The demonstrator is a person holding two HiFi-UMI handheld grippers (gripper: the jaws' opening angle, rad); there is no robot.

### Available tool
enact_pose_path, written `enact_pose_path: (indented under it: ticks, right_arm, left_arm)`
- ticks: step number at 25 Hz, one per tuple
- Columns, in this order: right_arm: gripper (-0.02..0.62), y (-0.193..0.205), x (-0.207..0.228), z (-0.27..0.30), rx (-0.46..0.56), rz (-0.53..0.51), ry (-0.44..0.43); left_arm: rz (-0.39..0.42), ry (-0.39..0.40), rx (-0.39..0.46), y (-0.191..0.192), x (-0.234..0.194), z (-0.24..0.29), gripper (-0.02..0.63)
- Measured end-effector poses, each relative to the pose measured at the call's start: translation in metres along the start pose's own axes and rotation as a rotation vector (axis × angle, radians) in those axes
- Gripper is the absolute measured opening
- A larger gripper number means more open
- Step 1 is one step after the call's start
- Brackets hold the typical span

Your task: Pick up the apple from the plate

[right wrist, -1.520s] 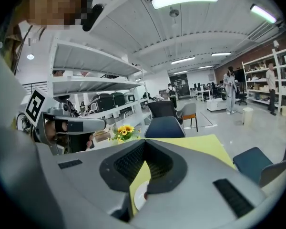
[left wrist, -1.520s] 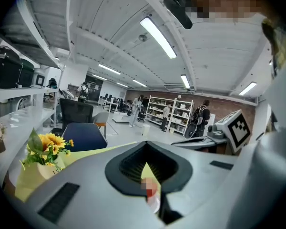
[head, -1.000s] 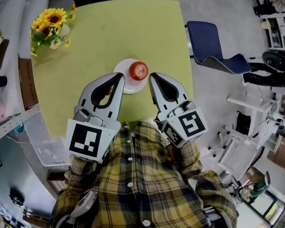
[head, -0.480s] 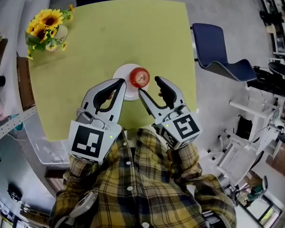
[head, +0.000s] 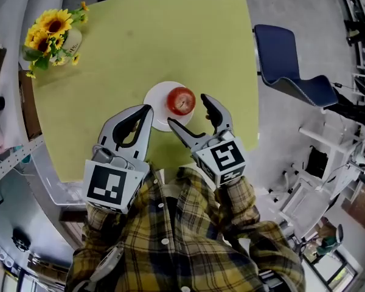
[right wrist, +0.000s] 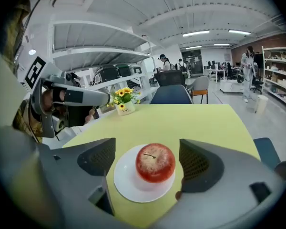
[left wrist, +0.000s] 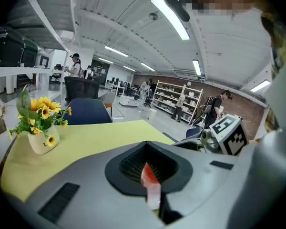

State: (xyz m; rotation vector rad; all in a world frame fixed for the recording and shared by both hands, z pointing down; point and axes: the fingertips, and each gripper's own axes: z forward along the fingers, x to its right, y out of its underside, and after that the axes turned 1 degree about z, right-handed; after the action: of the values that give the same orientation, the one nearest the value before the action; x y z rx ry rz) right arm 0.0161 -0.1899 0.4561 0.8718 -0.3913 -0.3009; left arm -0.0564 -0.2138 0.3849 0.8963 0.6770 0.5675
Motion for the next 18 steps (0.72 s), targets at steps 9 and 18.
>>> enact_pose_path:
  ticks: [9,18]
  right_arm:
    - [0.390,0.038,0.014,0.026,-0.107,-0.041,0.019]
    - [0.390,0.056,0.018,0.051,-0.137,-0.033,-0.012]
  left_arm:
    - [-0.041,-0.038,-0.045,0.025,-0.015,0.007,0.005]
    - [-0.091,-0.050,-0.066,0.044,-0.026,0.017,0.005]
